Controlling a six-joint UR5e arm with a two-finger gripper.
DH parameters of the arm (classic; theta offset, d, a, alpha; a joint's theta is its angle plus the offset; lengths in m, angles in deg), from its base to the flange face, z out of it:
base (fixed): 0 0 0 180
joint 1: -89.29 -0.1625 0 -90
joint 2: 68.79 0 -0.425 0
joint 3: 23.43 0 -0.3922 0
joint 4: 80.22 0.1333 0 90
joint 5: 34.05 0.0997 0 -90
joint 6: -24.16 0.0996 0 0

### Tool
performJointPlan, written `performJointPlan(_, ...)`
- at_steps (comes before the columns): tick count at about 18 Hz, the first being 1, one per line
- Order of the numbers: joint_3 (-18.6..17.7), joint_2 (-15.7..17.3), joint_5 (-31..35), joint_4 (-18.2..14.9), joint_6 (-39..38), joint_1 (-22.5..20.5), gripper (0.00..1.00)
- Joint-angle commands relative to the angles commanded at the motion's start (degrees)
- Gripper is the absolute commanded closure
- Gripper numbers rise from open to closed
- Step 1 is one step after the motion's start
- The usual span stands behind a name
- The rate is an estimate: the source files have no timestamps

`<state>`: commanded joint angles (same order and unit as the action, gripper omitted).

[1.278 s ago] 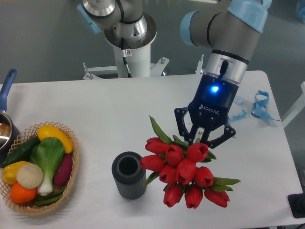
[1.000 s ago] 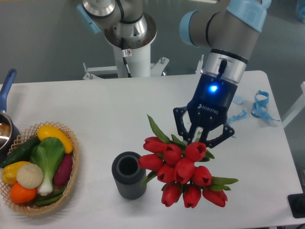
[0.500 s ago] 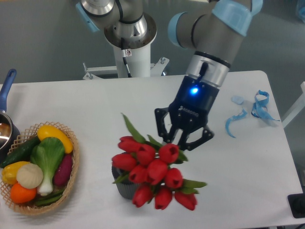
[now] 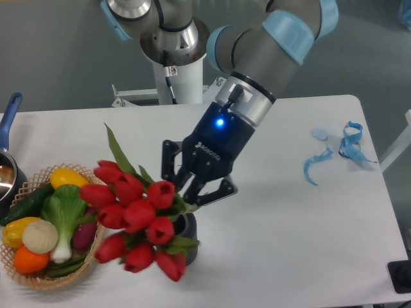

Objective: Insert the flowers into the vase
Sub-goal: 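Lower the tulip stems into the vase opening with the gripper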

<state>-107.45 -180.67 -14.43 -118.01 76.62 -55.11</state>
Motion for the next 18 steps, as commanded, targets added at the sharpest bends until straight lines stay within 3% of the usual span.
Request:
performJointPlan(4, -0.79, -1.24, -3.62, 0.09, 2.56, 0.79, 1.00)
performJointPlan(9, -4.57, -1.68, -7.40, 0.09, 5.64, 0.44, 1.00)
performJointPlan(18, -5.53, -3.35, -9.34, 0.09, 6.08, -1.40, 1.00)
